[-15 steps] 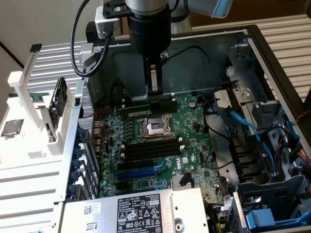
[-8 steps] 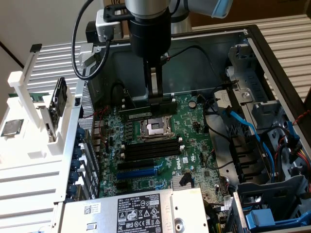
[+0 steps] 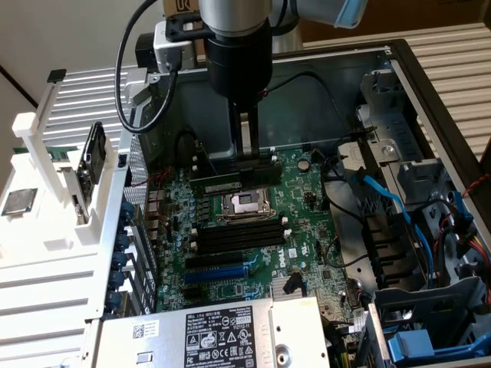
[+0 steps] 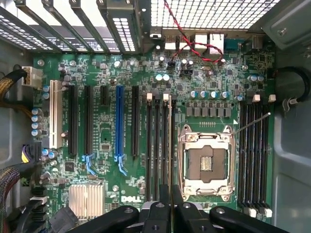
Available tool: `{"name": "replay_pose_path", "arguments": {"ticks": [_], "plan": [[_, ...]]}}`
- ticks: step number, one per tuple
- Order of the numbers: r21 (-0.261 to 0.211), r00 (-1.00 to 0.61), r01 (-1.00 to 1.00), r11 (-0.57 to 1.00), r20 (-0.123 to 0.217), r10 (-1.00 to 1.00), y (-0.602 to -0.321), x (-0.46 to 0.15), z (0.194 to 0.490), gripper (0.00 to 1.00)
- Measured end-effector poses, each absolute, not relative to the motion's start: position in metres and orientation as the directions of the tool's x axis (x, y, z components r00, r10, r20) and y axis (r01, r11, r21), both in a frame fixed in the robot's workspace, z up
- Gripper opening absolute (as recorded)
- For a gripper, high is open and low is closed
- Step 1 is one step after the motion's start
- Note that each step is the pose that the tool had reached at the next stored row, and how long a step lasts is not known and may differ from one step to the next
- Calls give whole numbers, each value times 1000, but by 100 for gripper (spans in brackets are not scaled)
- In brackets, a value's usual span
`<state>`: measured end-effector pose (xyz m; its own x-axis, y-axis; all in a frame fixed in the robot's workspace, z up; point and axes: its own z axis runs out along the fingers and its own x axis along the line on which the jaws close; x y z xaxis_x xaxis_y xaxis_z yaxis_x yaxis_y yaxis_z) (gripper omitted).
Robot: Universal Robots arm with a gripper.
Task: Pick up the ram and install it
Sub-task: 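Pick up the ram and move it above insertion slot, then insert the ram into the slot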
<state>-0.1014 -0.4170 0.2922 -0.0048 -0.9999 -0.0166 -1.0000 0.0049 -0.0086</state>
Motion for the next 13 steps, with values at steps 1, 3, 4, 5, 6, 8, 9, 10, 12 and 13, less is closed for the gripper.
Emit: {"name": "replay_pose_path", "arguments": {"ticks": [1,3,4,5,6,8,9,10,12,13], "plan": [[-9,-5,-1000,5,-17,-1000,-417,-101,291,13],[-9,-5,-1000,5,-16,-1000,-417,-101,290,13],[-9,-5,-1000,5,-17,-1000,-418,-101,290,13],[-9,-5,-1000,5,-17,-1000,-418,-101,289,13],[-9,-5,-1000,5,-17,-1000,-418,-101,288,13],[-9,-5,-1000,5,-17,-1000,-418,-100,287,13],[-8,-5,-1000,5,-17,-1000,-418,-100,287,13],[-9,-5,-1000,5,-17,-1000,-418,-100,286,13],[-9,-5,-1000,5,-17,-1000,-418,-100,286,13],[-9,-5,-1000,5,-17,-1000,-418,-100,286,13]]}}
